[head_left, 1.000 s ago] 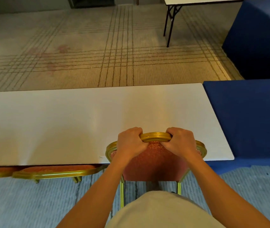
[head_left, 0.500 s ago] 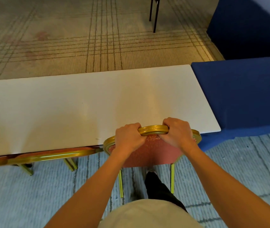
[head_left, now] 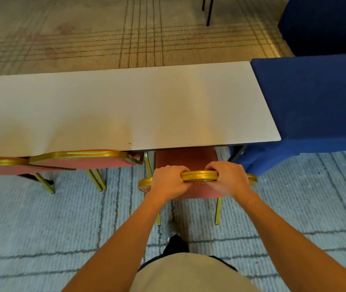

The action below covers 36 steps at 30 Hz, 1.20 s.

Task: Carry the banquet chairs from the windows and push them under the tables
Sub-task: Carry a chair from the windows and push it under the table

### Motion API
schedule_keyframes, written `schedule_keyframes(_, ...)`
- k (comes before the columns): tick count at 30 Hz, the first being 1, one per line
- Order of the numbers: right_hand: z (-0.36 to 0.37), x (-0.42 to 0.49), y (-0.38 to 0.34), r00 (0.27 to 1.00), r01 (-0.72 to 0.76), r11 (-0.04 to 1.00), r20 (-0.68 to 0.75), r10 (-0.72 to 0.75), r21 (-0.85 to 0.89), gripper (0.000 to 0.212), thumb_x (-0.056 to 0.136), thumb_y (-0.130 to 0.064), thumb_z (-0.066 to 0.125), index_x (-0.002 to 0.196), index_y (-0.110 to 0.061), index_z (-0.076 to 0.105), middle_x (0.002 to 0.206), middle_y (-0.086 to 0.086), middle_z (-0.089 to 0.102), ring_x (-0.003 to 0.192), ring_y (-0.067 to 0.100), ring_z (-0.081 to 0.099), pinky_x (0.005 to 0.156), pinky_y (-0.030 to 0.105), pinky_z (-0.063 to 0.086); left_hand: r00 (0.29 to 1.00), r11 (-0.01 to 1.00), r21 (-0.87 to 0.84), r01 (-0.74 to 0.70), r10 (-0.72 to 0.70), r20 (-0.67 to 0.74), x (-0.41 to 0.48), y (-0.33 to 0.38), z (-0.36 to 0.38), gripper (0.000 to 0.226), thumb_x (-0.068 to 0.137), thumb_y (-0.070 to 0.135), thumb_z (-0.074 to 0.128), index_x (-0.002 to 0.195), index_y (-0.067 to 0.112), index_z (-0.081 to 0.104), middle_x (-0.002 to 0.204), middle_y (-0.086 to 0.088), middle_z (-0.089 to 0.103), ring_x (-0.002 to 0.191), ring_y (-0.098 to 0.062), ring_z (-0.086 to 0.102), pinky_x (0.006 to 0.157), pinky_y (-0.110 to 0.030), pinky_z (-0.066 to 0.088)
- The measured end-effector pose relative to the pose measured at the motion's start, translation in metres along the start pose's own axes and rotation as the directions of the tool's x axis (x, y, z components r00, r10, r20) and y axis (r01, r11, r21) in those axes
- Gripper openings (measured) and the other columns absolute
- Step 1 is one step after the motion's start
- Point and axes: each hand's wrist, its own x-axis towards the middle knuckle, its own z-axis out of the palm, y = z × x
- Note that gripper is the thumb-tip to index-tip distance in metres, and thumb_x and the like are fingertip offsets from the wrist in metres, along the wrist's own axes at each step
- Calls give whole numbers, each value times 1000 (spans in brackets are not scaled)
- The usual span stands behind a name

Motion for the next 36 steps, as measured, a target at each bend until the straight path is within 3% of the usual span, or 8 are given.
schedule_keyframes(10, 84, -144, 0, 984, 132, 985, 103, -143, 108, 34, 85, -55, 67, 108, -30, 68, 99, -7, 72, 91, 21, 65, 75, 35, 48, 988, 997, 22, -74, 70, 139, -130, 8, 94, 45, 88, 69, 57, 127, 47, 59, 101, 12, 73, 90, -17, 70, 70, -31, 48)
schedule_keyframes(16, 98, -194, -15, 999, 41, 971, 16, -46, 236, 34, 83, -38, 78, 114, -26, 72, 102, -5, 74, 96, 21, 65, 85, 39, 51, 997, 986, -146, 78, -81, -11, -180, 19, 118, 29, 84, 46, 72, 111, 36, 73, 90, 12, 72, 81, -13, 66, 62, -27, 42)
schedule_keyframes(22, 96, -212, -11, 995, -59, 937, 92, 29, 345, 34, 94, -43, 66, 124, -29, 64, 108, -13, 64, 104, 15, 58, 92, 36, 49, 975, 917, -360, 170, -209, -74, -203, 27, 113, 36, 88, 21, 69, 124, 23, 71, 114, 4, 69, 108, -18, 57, 95, -33, 44)
schedule_keyframes(24, 93, -221, -16, 985, -170, 817, 102, 136, 551, 32, 95, -38, 68, 125, -28, 65, 114, -11, 64, 107, 11, 59, 91, 25, 47, 951, 866, -430, 256, -305, -49, -210, 40, 114, 40, 89, 23, 68, 129, 18, 67, 125, -2, 63, 121, -23, 52, 108, -40, 41)
schedule_keyframes(28, 69, -233, -32, 858, -304, 188, 182, 481, 934, 11, 97, -20, 68, 107, -19, 72, 117, 0, 70, 111, 15, 64, 96, 28, 48, 885, 576, -761, 298, -466, -6, -225, 69, 120, 31, 95, 25, 63, 126, 23, 66, 151, 2, 45, 139, -19, 44, 116, -48, 40)
schedule_keyframes(31, 62, -237, -33, 785, -343, -167, 379, 490, 925, 6, 99, -18, 65, 100, -14, 70, 108, 7, 72, 99, 20, 66, 91, 35, 52, 804, 272, -918, 290, -589, 80, -236, 77, 115, 13, 99, 19, 62, 105, 28, 69, 125, -1, 64, 97, -15, 64, 83, -34, 56)
schedule_keyframes(33, 67, -241, -32, 769, -393, -285, 482, 419, 874, 10, 102, -19, 61, 102, -12, 67, 101, 10, 71, 92, 21, 66, 82, 32, 54, 735, 105, -943, 315, -656, 172, -238, 75, 112, 9, 101, 19, 61, 107, 18, 67, 91, -2, 64, 72, -13, 56, 65, -27, 47)
schedule_keyframes(36, 78, -240, -31, 719, -469, -365, 588, 371, 804, 23, 104, -26, 59, 114, -6, 66, 110, 13, 70, 102, 23, 66, 84, 34, 56, 677, -139, -937, 321, -657, 330, -230, 69, 106, 13, 103, 21, 59, 109, 10, 61, 91, -5, 60, 80, -15, 59, 76, -32, 52)
